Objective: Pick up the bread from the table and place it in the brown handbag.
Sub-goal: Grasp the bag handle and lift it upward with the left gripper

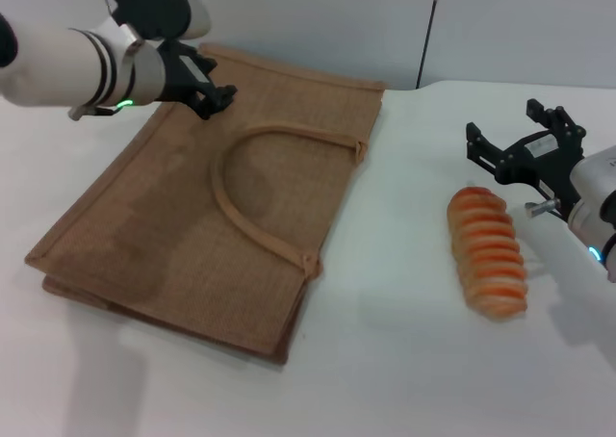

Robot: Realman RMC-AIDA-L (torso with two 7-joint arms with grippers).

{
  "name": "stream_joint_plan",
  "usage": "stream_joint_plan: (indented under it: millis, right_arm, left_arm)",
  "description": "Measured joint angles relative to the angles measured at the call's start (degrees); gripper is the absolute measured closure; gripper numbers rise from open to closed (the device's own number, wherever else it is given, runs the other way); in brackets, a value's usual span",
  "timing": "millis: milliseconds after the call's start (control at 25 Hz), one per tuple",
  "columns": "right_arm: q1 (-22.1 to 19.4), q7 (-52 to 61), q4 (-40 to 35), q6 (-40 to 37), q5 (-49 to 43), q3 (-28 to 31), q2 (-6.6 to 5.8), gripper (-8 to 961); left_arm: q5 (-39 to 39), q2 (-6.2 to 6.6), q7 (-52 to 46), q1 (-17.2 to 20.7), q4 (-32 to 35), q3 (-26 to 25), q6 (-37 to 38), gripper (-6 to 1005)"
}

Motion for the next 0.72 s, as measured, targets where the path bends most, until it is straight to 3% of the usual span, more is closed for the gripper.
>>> stream_joint_plan:
  millis: [520,720]
  right_arm:
    - [0.44,-0.35,-0.48,1.50,-0.21,-0.15,0.05,64]
    - [0.44,-0.36,-0.54,1.44,-0.20,-0.05,0.10,64]
  left_arm:
    - [-3.95,0.00,0.56,0.40,-1.07,2.52,-0.22,550]
    - [-8.80,0.00,4.91,0.04,-4.03,2.54,-0.18,547]
